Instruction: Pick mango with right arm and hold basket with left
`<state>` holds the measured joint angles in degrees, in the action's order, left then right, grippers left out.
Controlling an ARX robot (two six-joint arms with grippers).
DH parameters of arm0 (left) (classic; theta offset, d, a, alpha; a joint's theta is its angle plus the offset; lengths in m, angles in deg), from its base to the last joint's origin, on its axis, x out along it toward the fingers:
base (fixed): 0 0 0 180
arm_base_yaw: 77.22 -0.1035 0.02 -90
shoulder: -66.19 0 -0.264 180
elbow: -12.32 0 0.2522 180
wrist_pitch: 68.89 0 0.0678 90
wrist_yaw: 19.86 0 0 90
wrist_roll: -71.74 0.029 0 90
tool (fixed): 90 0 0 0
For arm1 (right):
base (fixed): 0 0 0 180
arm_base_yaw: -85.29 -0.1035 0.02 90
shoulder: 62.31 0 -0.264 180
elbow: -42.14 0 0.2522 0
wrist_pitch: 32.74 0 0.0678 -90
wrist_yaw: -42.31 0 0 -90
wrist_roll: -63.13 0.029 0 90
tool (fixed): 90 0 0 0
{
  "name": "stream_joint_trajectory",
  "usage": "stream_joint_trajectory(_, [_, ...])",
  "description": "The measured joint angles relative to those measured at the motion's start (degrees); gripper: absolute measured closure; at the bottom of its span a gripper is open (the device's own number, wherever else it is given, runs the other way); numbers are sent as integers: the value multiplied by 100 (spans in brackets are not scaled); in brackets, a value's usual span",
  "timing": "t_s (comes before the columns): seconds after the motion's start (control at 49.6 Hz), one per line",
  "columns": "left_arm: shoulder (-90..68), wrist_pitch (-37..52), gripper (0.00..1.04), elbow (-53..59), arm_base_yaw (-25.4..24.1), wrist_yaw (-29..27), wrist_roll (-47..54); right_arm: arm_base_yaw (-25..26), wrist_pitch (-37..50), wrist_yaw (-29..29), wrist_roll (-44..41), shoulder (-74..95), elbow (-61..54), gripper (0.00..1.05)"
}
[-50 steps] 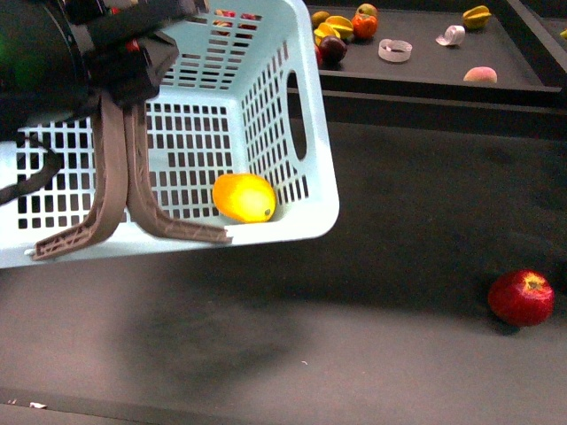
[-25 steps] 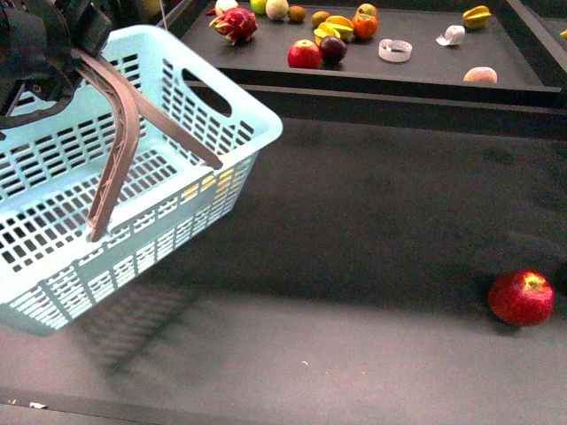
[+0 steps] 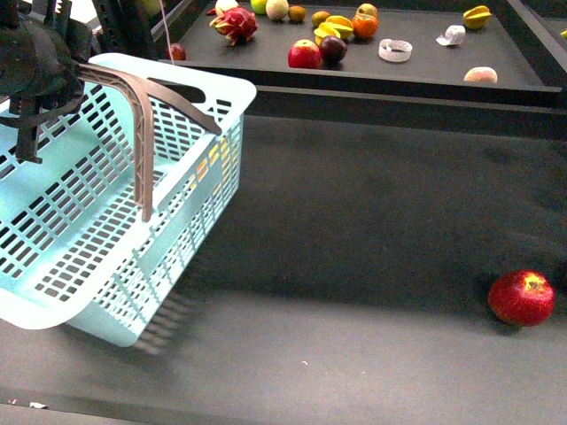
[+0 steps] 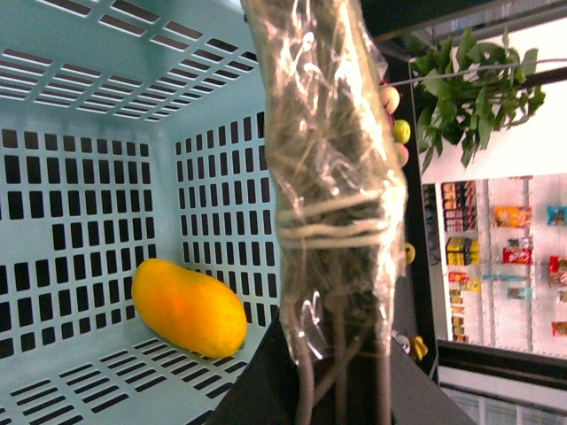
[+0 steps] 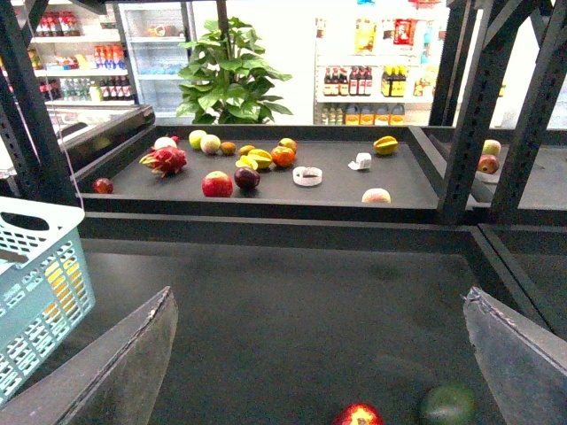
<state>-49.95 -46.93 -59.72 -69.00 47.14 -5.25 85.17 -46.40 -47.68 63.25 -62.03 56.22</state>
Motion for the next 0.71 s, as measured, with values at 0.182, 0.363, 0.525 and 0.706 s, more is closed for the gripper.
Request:
stream_joint_trajectory(0.182, [-372, 55, 99, -337, -15, -284, -221, 0, 0, 0, 0, 0, 0, 8])
stream_joint_trajectory(0.363, [-748, -214, 99, -588, 9, -501, -531, 0, 0, 0, 0, -2, 0, 8])
stream_joint_trajectory(0.525, [-813, -710, 71, -802, 109, -424, -765, 0, 0, 0, 0, -2, 0, 8])
stream_joint_trajectory(0.706, [-649, -826, 31, -704, 166, -431, -831, 0, 0, 0, 0, -4, 0, 8])
